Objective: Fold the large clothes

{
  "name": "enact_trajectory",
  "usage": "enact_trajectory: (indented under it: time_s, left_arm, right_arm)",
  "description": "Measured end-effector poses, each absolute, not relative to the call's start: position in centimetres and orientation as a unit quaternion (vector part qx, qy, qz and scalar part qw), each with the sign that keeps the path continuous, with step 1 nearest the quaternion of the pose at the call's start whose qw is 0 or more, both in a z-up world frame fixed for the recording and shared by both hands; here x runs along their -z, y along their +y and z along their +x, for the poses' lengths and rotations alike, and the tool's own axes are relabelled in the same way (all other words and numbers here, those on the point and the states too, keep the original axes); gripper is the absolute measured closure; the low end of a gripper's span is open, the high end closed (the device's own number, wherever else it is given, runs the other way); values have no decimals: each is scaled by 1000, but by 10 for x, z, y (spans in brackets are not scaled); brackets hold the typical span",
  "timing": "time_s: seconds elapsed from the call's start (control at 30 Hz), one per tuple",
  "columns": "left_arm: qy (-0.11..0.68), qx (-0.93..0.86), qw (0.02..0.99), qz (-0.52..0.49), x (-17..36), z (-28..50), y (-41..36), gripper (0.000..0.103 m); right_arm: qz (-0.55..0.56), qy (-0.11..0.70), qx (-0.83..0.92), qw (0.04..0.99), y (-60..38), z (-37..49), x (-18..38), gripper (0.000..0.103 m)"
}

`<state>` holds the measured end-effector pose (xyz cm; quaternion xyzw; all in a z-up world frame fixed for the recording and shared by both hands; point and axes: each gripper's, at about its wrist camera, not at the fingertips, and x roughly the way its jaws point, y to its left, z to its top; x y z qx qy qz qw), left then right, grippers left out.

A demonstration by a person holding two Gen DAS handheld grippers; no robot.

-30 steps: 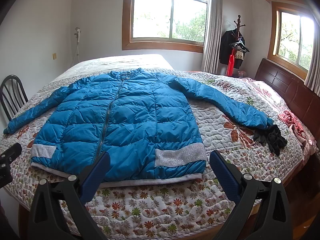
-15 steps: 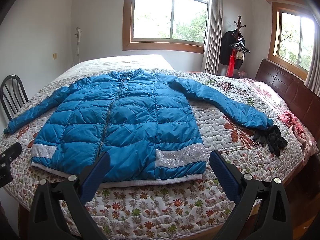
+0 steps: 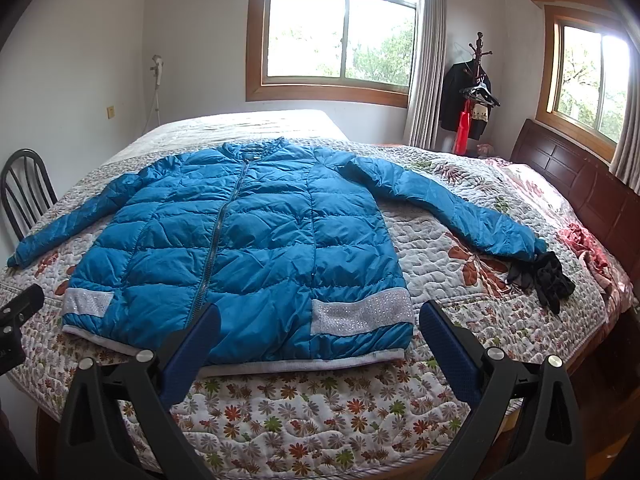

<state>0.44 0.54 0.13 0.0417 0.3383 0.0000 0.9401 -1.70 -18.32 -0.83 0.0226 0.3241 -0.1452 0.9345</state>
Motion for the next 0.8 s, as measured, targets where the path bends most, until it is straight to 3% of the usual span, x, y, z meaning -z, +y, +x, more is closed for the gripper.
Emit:
enact_trajectory:
  time_s: [0.5, 0.8]
  left_arm:
    - [360, -7, 932, 47, 6, 40, 18, 2]
    - [432, -13, 901, 46, 40, 133, 36, 2]
  right_arm:
    - [35, 337, 146, 930, -208, -1, 8, 4]
    - [135, 394, 244, 876, -372, 56, 15, 4]
